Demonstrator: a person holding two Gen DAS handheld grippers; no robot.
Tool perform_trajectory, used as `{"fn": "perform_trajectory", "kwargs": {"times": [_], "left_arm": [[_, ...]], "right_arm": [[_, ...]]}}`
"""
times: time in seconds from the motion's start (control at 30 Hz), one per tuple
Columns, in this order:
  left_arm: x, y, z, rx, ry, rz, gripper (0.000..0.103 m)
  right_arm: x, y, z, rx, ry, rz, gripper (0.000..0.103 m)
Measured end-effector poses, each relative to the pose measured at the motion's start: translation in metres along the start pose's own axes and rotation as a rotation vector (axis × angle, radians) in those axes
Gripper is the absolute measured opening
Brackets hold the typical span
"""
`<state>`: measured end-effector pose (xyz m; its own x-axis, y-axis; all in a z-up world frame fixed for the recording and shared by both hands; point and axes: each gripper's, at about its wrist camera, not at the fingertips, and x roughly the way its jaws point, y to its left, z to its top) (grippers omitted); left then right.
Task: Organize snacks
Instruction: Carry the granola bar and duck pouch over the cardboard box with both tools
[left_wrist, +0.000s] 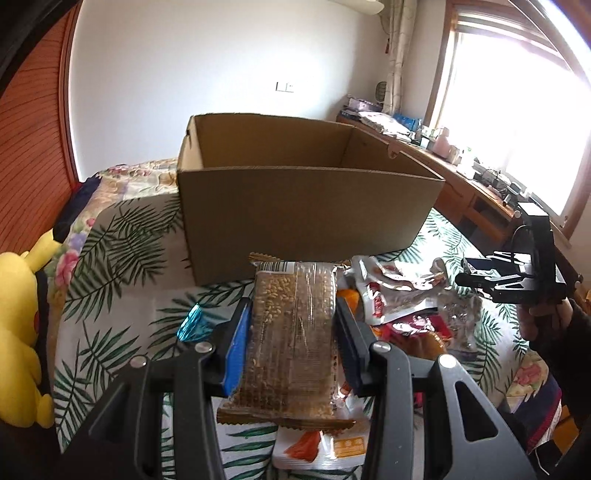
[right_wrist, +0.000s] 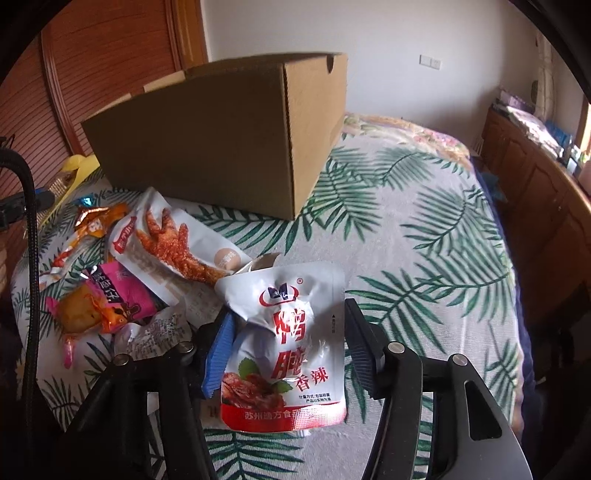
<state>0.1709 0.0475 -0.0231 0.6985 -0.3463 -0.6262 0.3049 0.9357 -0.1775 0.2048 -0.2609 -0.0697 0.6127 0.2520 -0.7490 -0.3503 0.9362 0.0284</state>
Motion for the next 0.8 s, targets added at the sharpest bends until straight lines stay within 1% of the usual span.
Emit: {"fn": "perform_trajectory", "kwargs": {"times": [0.1, 0.23, 0.4, 0.57, 0.7, 0.8], "left_arm": [[-0.002, -0.004, 0.006, 0.002, -0.014, -0.005, 0.042], [-0.003, -0.008, 0.014, 0.01, -0.031, -0.007, 0.042], [-0.003, -0.014, 0.033, 0.028, -0.057, -0.006, 0.042], [-0.004, -0.018, 0.06, 0.059, -0.099, 0.002, 0.042], [0.0, -0.018, 0.084, 0.083, -0.131, 0.017, 0.042], [0.005, -0.017, 0.101, 0.094, -0.149, 0.013, 0.042]], "right_arm": [[-0.005, 0.0, 0.0, -0.003, -0.013, 0.003, 0.053], [-0.017, 0.003, 0.001, -0.001, -0.058, 0.012, 0.052], [-0.034, 0.008, 0.014, -0.013, -0.111, 0.017, 0.052], [-0.051, 0.021, 0.039, -0.044, -0.177, 0.03, 0.052], [-0.059, 0.033, 0.069, -0.082, -0.227, 0.043, 0.052], [-0.061, 0.042, 0.092, -0.107, -0.269, 0.059, 0.052]]}}
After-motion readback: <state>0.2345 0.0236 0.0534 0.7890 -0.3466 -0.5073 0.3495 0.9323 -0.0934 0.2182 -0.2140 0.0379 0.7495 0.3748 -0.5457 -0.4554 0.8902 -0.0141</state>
